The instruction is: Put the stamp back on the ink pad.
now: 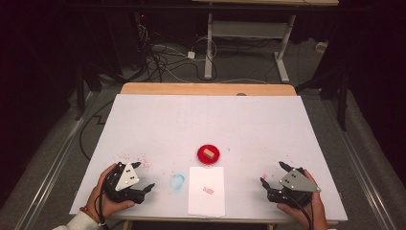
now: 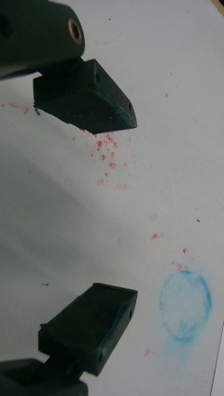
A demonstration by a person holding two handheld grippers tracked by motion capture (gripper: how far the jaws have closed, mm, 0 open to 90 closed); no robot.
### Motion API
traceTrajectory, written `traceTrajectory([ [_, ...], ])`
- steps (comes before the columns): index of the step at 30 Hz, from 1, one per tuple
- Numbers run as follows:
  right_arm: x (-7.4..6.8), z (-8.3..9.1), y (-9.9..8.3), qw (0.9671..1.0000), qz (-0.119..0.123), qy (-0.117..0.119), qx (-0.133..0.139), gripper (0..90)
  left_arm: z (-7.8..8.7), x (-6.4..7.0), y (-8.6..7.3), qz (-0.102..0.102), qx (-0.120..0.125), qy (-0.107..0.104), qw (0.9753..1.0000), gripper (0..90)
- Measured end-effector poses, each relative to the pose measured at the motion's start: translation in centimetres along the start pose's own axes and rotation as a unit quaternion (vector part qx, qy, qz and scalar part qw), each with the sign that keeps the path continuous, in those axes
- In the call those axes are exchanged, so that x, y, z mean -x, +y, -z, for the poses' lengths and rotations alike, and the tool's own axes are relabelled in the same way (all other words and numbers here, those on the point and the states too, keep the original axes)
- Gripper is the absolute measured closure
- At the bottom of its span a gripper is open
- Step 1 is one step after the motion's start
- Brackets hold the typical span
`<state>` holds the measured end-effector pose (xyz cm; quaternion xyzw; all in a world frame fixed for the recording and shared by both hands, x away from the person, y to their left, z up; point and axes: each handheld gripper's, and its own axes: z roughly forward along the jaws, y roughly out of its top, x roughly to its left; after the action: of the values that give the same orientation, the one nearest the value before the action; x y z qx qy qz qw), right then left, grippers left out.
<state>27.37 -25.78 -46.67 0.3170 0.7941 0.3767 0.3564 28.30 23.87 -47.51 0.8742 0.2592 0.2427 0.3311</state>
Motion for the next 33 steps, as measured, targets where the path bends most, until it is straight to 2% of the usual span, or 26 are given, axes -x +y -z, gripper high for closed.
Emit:
traceTrajectory([
  [5,0.04,0.37,0.15,0.9999,0.002,-0.008,0.006,20.3,0.04,0.04,0.12,-0.004,0.001,0.001,1.0000,15.6],
  [11,0.12,0.25,0.15,1.0000,0.001,-0.005,0.006,20.3,-0.07,0.06,0.03,0.000,-0.005,-0.003,1.0000,15.6],
  [26,-0.05,-0.38,0.62,0.9999,0.013,0.000,0.007,20.2,0.39,-0.03,-0.42,0.008,-0.008,0.004,0.9999,15.6],
  [33,0.09,-0.42,0.50,0.9999,0.011,0.002,0.008,20.2,0.15,-0.06,-0.28,0.010,-0.010,0.005,0.9999,15.6],
])
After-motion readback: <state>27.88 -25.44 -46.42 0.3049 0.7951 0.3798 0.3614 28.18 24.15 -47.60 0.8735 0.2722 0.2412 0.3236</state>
